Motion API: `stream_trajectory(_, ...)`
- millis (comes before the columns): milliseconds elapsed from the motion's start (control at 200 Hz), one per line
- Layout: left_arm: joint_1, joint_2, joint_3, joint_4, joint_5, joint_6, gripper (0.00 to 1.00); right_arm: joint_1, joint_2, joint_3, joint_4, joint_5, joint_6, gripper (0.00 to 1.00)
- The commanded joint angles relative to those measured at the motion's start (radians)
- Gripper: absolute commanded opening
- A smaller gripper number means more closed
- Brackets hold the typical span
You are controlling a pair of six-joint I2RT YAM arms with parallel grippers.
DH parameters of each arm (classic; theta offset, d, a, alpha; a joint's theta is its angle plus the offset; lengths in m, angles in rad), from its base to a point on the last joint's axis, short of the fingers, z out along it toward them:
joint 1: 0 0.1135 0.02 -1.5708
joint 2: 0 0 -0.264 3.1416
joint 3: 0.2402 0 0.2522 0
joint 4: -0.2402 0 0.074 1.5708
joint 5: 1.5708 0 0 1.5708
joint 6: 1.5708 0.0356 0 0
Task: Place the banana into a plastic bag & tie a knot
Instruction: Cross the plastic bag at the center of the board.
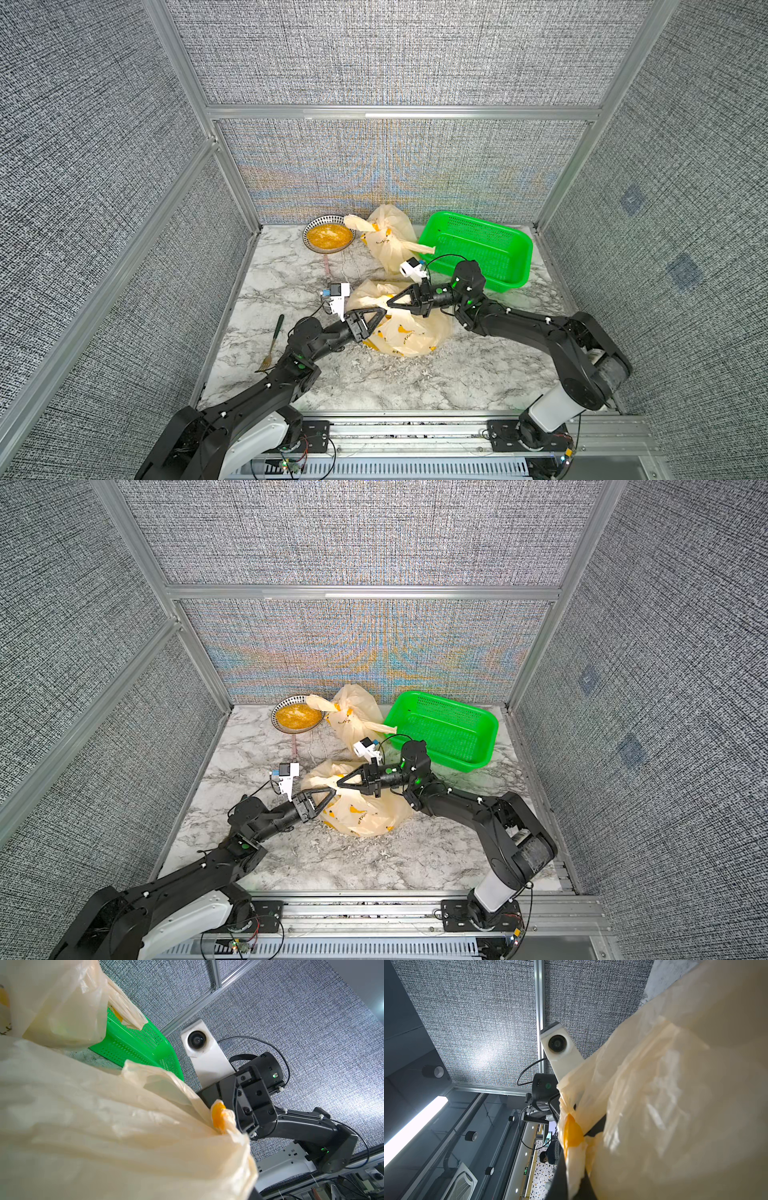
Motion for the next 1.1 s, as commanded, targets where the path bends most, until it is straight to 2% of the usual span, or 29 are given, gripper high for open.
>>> stream_trajectory(0, 0.006, 0.011, 0.007, 0.058, 0.006, -0.018, 0.43, 0.004, -0.003, -0.002, 0.036, -0.015, -0.006, 0.0)
stream_trajectory(130, 0.007, 0.039, 0.015, 0.092, 0.013, -0.031, 0.3, 0.007, -0.005, -0.004, 0.037, -0.014, -0.006, 0.0)
stream_trajectory(205, 0.007, 0.054, 0.02, 0.113, 0.018, -0.04, 0.28, 0.011, -0.005, -0.004, 0.036, -0.015, -0.008, 0.0)
stream_trajectory(350, 0.009, 0.064, 0.024, 0.142, 0.024, -0.055, 0.29, 0.011, -0.002, -0.009, 0.041, -0.015, -0.008, 0.0)
stream_trajectory(500, 0.01, 0.039, -0.005, 0.16, 0.023, -0.051, 0.36, 0.008, 0.004, -0.011, 0.051, -0.008, 0.01, 0.0)
stream_trajectory(601, 0.01, 0.02, -0.021, 0.156, 0.016, -0.045, 0.37, 0.009, 0.024, -0.02, 0.127, -0.012, 0.074, 0.0)
stream_trajectory(731, 0.011, 0.02, -0.022, 0.162, 0.021, -0.044, 0.36, 0.015, 0.062, -0.037, 0.277, -0.021, 0.194, 0.0)
stream_trajectory(1091, 0.011, 0.095, -0.024, 0.268, 0.054, -0.08, 0.28, 0.017, 0.077, -0.007, 0.212, -0.009, 0.152, 0.0)
